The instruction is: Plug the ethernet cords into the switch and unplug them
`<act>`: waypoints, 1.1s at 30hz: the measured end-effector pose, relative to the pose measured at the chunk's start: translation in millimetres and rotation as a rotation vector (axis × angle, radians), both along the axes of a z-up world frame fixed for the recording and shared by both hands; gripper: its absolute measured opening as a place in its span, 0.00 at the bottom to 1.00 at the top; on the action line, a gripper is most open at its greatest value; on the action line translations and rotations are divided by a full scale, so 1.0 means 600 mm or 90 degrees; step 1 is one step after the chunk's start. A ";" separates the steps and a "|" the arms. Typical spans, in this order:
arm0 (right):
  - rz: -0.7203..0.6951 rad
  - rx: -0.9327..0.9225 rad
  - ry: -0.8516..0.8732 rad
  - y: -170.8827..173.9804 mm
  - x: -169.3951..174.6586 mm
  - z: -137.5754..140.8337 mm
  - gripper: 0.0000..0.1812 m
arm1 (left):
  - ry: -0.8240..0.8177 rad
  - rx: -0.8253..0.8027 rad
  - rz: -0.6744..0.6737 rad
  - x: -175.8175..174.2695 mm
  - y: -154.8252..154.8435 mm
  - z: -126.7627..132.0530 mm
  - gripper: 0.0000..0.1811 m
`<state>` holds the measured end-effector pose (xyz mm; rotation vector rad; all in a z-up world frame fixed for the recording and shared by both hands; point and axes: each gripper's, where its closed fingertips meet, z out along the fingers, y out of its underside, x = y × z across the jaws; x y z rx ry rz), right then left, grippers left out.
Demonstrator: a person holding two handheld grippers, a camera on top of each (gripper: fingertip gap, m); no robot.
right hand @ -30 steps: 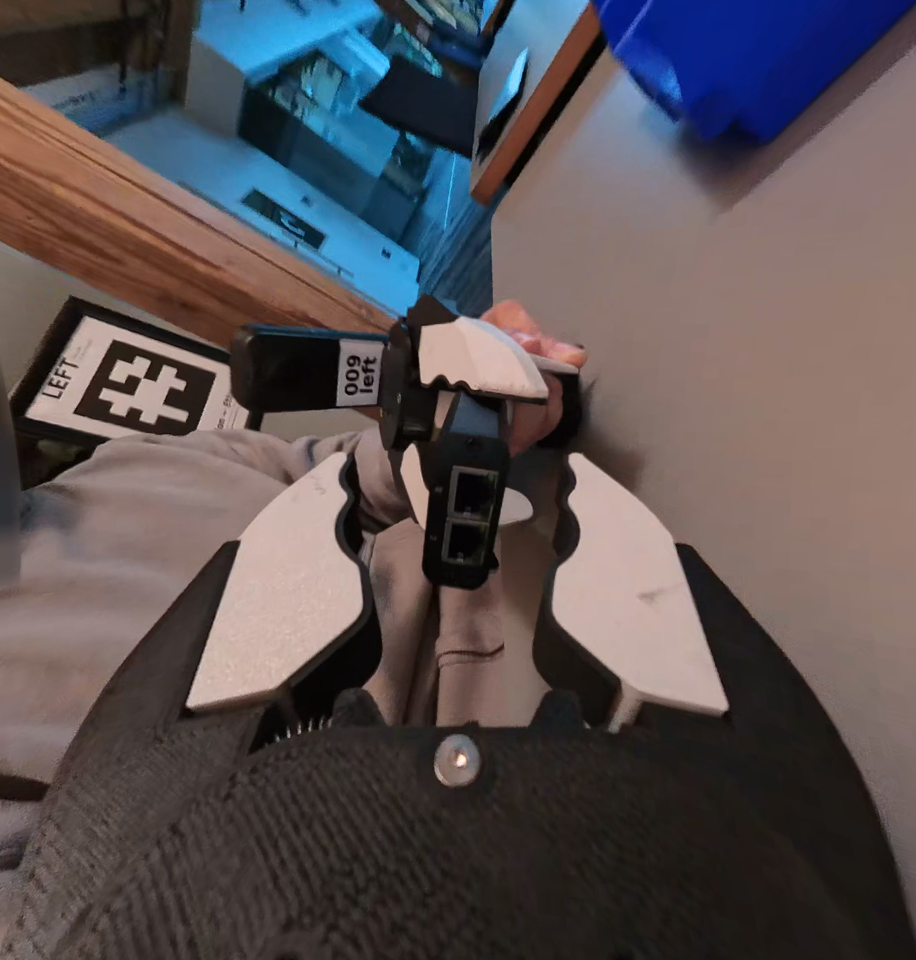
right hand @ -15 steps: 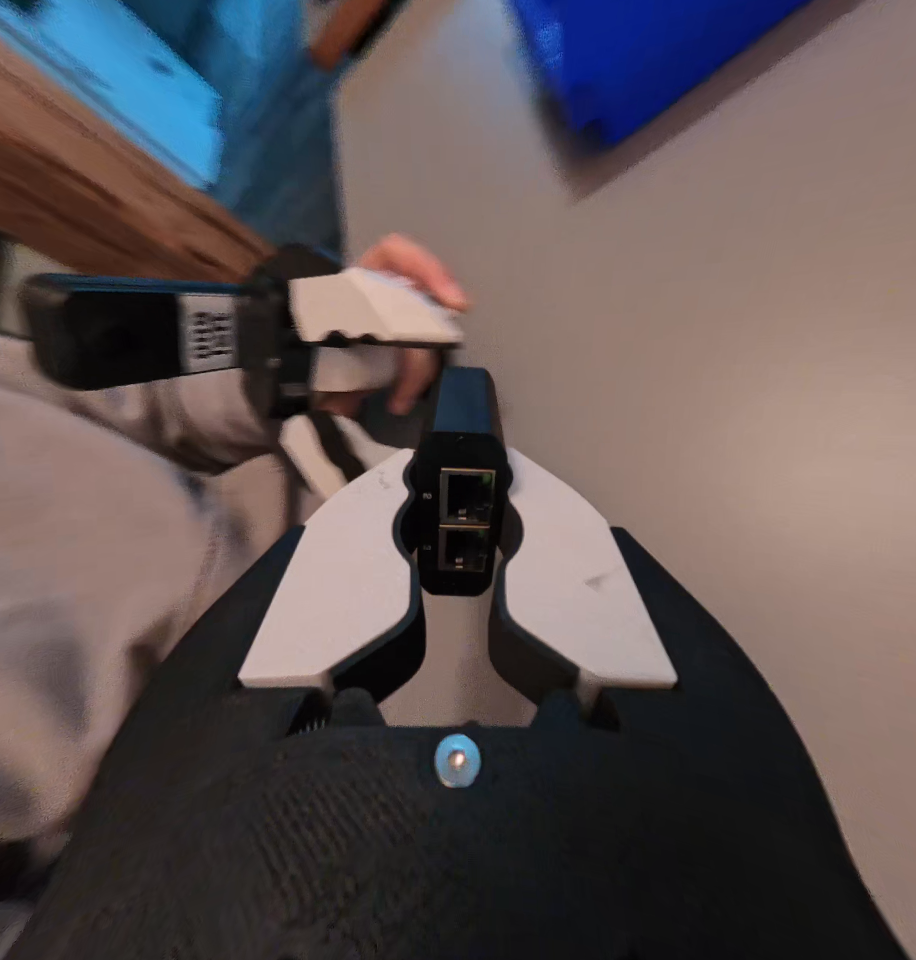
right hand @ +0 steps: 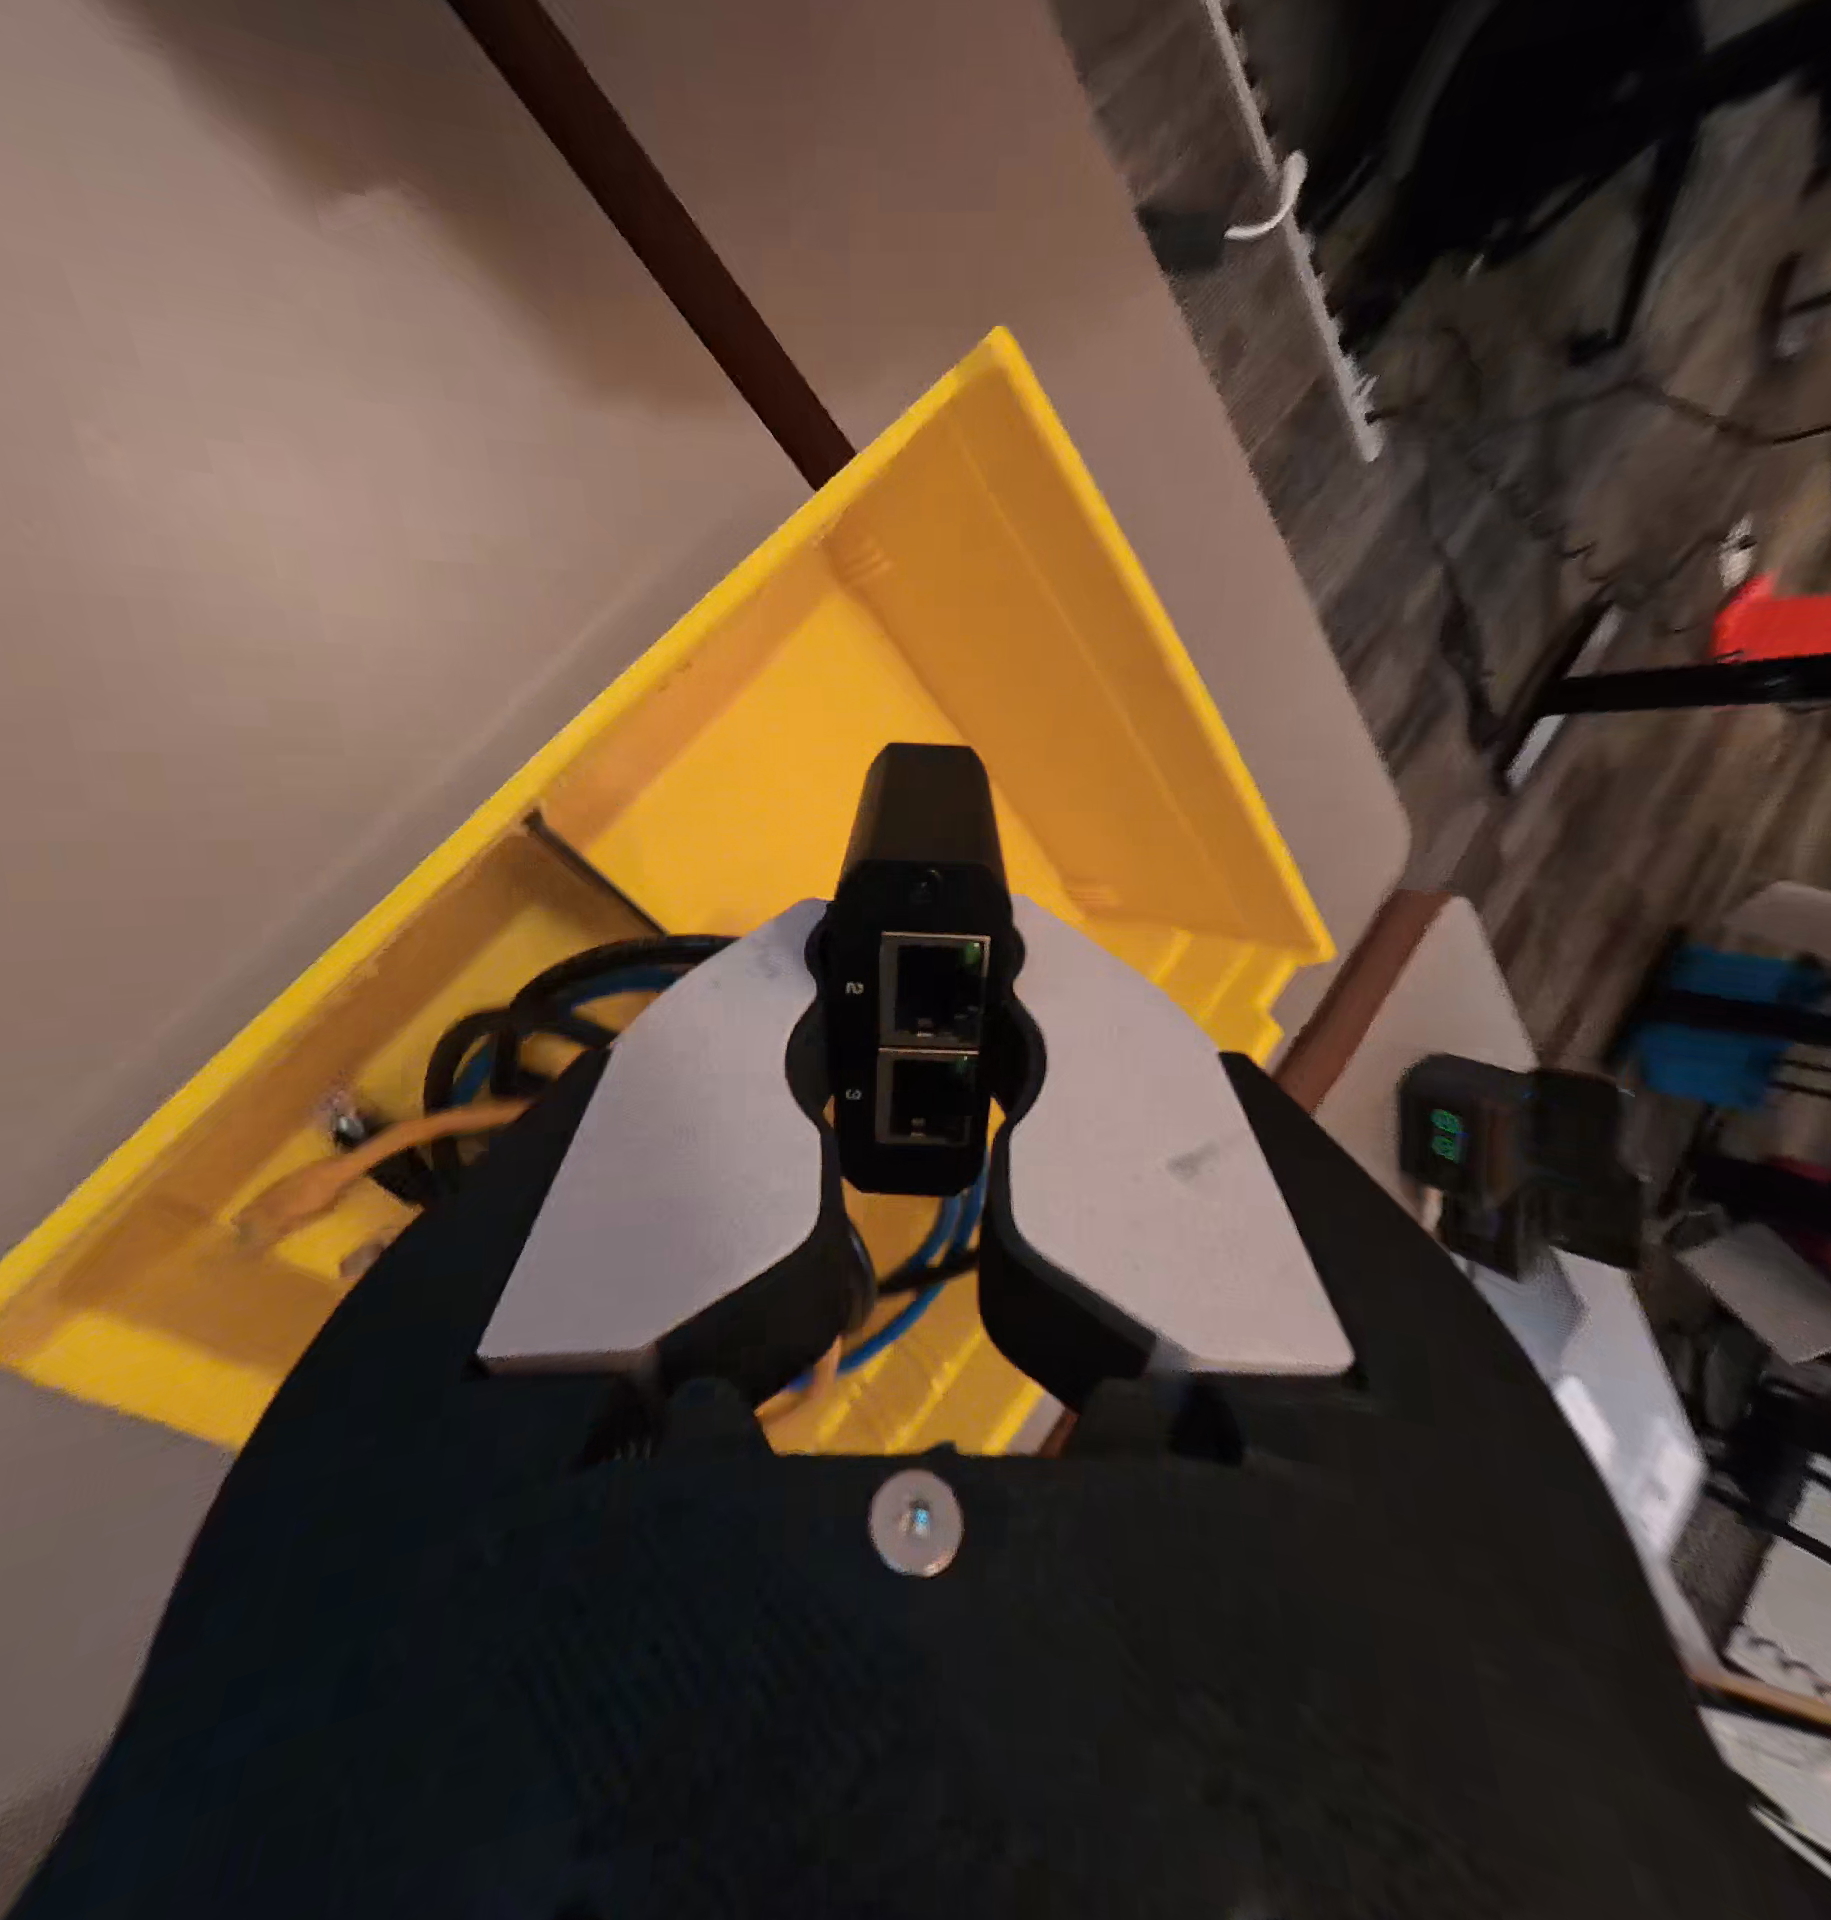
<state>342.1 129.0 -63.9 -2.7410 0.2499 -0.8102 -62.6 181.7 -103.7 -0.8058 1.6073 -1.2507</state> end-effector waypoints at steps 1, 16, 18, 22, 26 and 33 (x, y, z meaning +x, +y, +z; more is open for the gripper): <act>-0.002 0.009 0.010 0.008 0.010 -0.012 0.14 | 0.009 0.003 0.003 0.001 0.001 -0.003 0.36; -0.007 0.419 0.090 -0.122 -0.157 0.034 0.39 | 0.177 -0.052 0.050 0.043 0.002 -0.045 0.38; -0.042 0.472 0.083 -0.179 -0.207 0.012 0.40 | 0.191 -0.089 0.054 0.070 -0.006 -0.040 0.38; -0.102 0.560 0.056 -0.250 -0.269 -0.032 0.43 | 0.233 -0.140 0.063 0.152 -0.039 -0.018 0.41; -0.165 0.527 0.042 -0.290 -0.261 -0.074 0.49 | 0.301 -0.158 0.069 0.256 -0.093 0.013 0.49; -0.205 0.514 0.027 -0.310 -0.247 -0.079 0.52 | 0.392 -0.088 0.236 0.433 -0.102 -0.011 0.51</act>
